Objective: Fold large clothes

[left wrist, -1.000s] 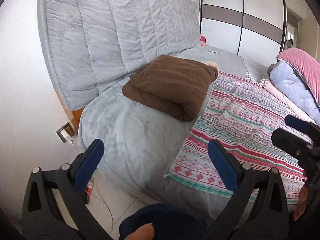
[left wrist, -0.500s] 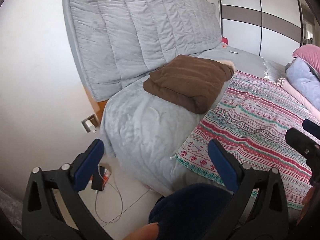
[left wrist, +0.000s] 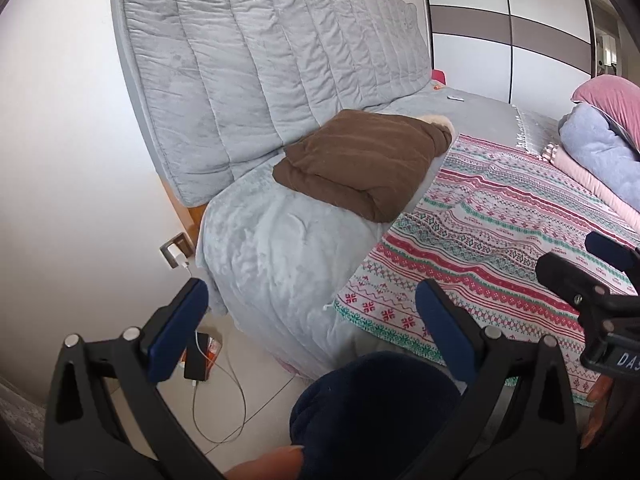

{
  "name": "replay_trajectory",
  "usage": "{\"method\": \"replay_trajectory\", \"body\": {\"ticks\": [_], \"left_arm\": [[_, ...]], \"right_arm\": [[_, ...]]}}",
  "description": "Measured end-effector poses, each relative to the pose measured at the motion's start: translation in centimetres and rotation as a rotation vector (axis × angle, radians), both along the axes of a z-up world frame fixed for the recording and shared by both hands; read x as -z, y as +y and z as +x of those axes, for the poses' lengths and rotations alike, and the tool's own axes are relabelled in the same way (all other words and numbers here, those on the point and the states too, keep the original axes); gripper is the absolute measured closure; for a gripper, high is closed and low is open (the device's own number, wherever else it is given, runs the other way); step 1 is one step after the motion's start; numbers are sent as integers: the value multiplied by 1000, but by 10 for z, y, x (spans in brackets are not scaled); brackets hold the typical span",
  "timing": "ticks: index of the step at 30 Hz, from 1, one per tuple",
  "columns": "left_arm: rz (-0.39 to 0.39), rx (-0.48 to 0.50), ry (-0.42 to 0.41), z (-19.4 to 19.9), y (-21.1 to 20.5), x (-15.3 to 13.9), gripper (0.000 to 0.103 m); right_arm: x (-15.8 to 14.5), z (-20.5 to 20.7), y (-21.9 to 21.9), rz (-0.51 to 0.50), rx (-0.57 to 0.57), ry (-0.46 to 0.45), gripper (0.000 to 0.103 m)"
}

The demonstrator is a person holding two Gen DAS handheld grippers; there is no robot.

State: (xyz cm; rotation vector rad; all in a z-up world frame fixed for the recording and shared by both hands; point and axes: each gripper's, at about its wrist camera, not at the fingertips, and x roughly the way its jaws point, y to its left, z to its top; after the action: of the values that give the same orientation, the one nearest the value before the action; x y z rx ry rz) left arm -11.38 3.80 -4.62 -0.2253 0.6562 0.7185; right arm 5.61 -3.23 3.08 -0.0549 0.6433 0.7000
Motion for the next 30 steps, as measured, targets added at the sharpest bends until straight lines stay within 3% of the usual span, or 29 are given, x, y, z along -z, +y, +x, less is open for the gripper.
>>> {"method": "replay_trajectory", "body": {"ticks": [30], "left_arm": [[-11,14,12,10,5,7,0]], "right_arm": [[10,2,8,-50,45,-11,0]]}}
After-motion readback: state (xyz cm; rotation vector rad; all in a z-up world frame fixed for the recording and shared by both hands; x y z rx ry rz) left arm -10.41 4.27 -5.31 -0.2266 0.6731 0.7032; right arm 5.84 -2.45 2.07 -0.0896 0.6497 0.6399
